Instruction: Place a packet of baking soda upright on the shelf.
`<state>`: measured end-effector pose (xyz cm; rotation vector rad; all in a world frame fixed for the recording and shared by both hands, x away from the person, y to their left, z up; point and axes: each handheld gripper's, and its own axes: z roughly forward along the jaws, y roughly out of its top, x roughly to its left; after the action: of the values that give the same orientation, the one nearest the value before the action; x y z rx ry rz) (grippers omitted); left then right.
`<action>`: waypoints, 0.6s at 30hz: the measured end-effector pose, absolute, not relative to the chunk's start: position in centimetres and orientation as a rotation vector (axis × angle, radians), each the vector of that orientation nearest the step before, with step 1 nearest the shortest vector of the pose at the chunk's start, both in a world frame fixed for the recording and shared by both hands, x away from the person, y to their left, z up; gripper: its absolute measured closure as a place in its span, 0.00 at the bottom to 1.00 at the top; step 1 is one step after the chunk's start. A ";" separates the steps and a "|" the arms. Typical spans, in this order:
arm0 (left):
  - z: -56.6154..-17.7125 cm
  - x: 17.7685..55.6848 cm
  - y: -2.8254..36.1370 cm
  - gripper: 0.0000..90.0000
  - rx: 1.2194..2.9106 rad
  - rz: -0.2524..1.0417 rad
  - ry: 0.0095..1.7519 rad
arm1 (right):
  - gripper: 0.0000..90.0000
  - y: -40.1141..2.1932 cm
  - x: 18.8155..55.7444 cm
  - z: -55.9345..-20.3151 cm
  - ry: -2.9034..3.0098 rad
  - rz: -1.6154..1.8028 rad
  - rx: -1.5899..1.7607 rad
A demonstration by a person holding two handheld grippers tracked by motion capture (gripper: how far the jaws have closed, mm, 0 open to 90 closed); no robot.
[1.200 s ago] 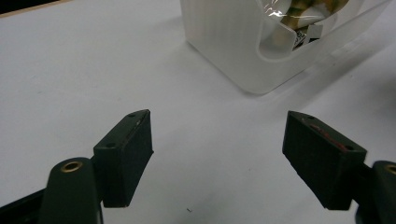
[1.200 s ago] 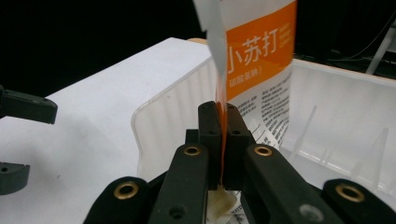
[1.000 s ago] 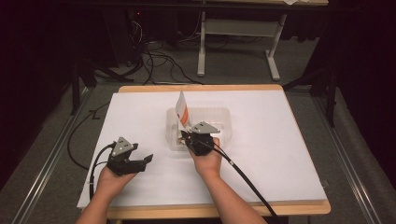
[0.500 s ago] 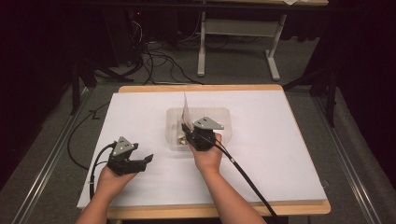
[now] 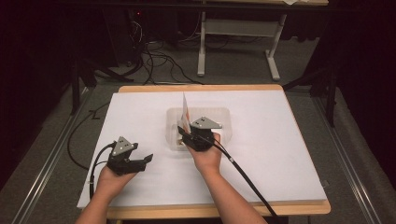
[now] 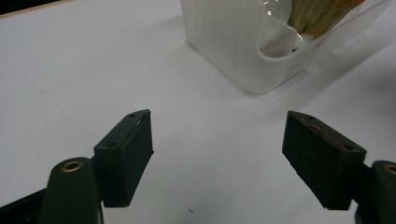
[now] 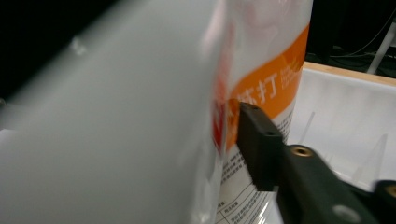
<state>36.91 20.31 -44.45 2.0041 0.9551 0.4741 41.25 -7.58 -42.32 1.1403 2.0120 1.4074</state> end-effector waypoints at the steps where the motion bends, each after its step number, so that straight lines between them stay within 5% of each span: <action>1: -44.4 36.9 20.3 0.28 2.003 0.471 0.952 | 0.56 -7.6 41.2 -41.8 2.011 1.404 1.150; 11: -44.4 36.9 20.3 0.28 2.007 0.479 0.943 | 0.29 -8.7 40.5 -39.4 1.994 1.389 1.125; 18: -44.4 36.9 20.5 0.28 2.003 0.482 0.952 | 0.25 -10.2 38.7 -39.7 2.021 1.376 1.108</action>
<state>36.95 20.49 -44.35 2.0028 0.9518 0.4821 38.72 -10.24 -39.71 1.1083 2.0212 1.3760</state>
